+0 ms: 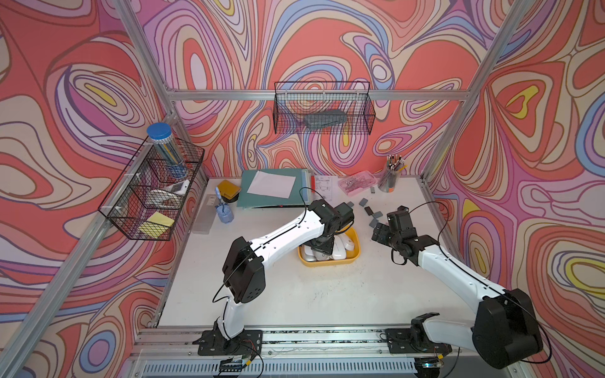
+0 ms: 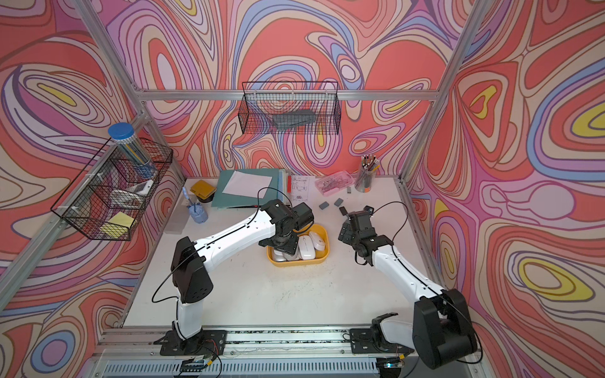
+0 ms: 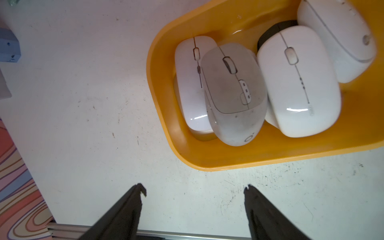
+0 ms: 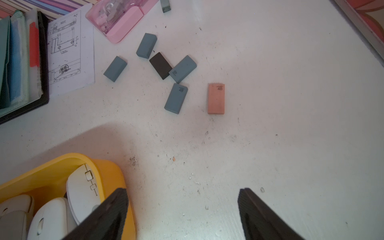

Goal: Take out the mouse from the storage box
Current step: Adjust the mouse in the storage box.

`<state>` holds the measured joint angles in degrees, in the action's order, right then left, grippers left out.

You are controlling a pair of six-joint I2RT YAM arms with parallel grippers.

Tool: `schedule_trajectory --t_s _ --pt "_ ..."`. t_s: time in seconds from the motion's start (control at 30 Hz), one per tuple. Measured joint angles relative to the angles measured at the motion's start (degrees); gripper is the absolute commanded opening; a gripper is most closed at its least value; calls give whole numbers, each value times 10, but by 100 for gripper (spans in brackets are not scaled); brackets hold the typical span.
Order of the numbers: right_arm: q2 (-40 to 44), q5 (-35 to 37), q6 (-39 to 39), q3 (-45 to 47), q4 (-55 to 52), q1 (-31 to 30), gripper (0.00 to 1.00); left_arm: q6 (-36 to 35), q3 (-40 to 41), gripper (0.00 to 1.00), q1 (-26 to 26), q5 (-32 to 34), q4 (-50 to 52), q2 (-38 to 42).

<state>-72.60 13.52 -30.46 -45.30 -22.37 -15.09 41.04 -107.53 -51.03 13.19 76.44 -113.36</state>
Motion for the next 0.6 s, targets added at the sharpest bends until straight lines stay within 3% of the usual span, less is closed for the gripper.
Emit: schedule_trajectory --t_s 0.27,0.6 --pt "-11 0 2 4 0 0 88 20 16 97 -1 -38 -61 -9" --pt "-10 0 8 9 1 0 89 44 15 96 -1 -19 -101 -84"
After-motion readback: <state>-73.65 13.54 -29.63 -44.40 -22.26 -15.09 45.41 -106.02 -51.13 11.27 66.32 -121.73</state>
